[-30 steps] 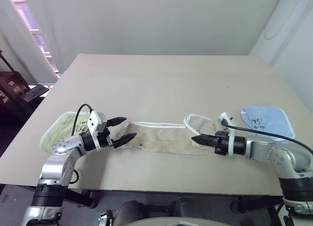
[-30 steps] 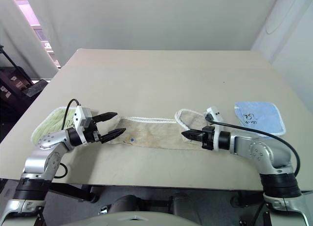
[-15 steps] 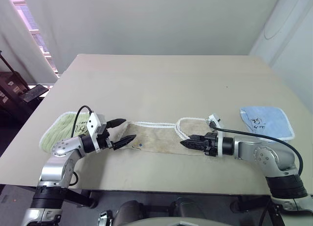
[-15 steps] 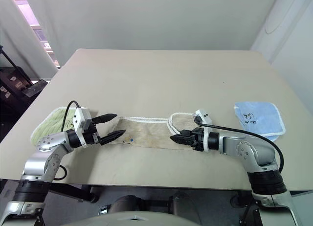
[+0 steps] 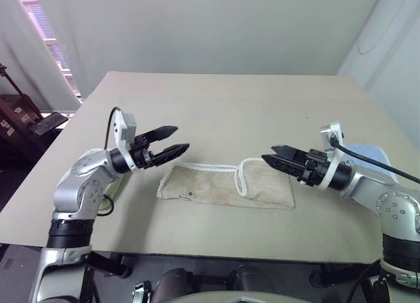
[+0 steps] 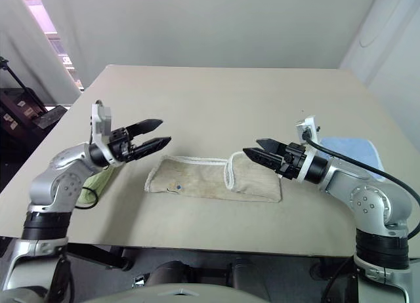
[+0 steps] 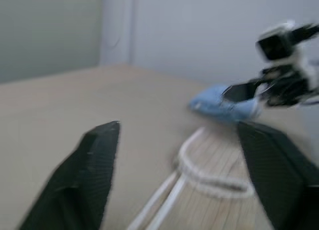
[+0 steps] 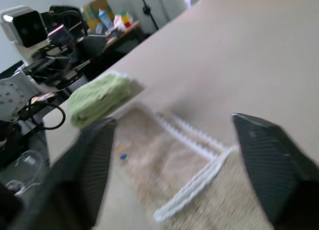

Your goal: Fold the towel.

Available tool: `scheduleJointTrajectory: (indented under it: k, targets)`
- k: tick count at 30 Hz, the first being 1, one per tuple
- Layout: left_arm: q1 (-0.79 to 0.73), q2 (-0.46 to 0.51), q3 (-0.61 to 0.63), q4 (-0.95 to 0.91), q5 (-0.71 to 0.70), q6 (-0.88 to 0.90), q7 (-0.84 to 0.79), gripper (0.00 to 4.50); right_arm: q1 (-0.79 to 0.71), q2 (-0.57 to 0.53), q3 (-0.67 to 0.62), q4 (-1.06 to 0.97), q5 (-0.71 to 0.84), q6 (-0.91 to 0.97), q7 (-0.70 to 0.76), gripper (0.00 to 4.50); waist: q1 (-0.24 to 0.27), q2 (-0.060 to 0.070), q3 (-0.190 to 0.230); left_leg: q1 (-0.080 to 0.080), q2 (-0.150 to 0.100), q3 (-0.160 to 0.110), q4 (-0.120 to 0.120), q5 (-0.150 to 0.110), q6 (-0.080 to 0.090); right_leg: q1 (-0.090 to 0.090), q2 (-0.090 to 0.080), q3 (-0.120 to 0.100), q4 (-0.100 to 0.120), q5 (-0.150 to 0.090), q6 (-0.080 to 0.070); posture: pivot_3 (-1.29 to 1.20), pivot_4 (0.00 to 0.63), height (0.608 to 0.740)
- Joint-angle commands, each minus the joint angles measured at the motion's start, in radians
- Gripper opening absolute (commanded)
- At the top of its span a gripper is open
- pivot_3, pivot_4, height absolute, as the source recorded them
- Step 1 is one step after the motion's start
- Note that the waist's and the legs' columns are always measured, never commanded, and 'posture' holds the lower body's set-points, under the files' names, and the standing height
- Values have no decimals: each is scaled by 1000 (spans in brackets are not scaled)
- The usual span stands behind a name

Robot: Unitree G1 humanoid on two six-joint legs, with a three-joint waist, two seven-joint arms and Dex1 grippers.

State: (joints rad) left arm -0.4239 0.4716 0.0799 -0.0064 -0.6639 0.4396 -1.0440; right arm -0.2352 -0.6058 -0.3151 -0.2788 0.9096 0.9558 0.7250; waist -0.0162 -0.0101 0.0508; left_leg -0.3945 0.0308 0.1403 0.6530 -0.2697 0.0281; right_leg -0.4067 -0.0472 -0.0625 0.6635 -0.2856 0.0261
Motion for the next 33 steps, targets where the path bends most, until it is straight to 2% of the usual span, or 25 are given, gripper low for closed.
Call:
scheduleJointTrajectory:
  k: [1,7,8,12,16,20,23,33]
  targets:
    - [-71,-69,-115,48,73,-74,-56,2394,-16,29,4,35,-31,-89,10,2405,4,0,0,0,0,0,0,0,0,0,0,0,0,0,0,0,0,724]
    - [-188,-216,-252,282,206,-206,-127,196,-7,47,53,133,-118,-200,49,155,0,0,0,-1,0,0,3,0,1,1,1,0,1,0,0,0,0,724]
    - [-210,-247,-273,338,239,-241,-124,44,-4,46,64,152,-132,-210,57,21,0,0,0,0,0,0,4,0,1,1,1,0,1,0,0,0,0,724]
    - [-269,-345,-324,519,341,-370,-115,44,13,38,138,215,-230,-257,66,21,2,0,0,-1,0,0,5,-1,1,1,1,0,2,0,0,0,0,724]
    - [-278,-427,-369,661,420,-427,-99,0,3,71,177,303,-293,-298,43,920,0,0,0,-6,1,-1,9,-2,4,-3,1,0,2,0,0,0,0,724]
    - [-280,-495,-420,882,549,-500,-14,0,17,101,220,369,-351,-333,52,920,2,0,-1,-8,1,-1,11,-3,5,-4,1,0,3,0,0,0,0,724]
    - [-283,-513,-447,974,613,-541,-2,0,30,105,258,392,-386,-338,68,920,4,1,-2,-11,1,-2,14,-3,6,-6,0,-1,3,1,0,0,0,724]
    - [-283,-524,-419,1039,651,-567,-11,0,14,142,305,505,-489,-405,60,920,1,-4,-12,5,1,-4,14,-6,4,7,-1,-3,1,-1,-2,0,0,724]
